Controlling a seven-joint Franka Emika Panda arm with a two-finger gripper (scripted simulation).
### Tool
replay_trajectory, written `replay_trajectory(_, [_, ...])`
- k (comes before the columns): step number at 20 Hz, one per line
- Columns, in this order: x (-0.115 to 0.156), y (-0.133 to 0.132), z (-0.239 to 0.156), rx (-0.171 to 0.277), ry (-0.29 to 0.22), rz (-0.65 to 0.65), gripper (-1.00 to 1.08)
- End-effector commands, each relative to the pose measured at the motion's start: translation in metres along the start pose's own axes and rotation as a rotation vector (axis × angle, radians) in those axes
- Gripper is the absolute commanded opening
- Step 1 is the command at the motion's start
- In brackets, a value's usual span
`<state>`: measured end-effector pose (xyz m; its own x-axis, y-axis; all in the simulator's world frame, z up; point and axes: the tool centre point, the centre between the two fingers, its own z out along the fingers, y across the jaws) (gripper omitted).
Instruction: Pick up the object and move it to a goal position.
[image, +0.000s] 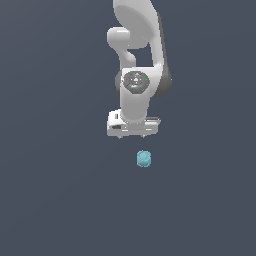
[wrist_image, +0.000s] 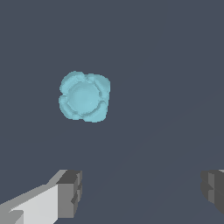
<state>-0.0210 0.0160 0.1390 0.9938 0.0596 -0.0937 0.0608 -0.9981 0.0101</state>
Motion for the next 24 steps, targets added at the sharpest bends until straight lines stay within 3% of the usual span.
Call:
replay_trajectory(1, [0.000, 0.000, 0.000, 0.000, 0.000, 0.000, 1.00])
replay_trajectory(12, [-0.003, -0.025, 0.007, -0.001, -0.011, -0.088, 1.00])
replay_trajectory(24, [0.024, -0.036, 0.020, 0.004, 0.031, 0.003, 1.00])
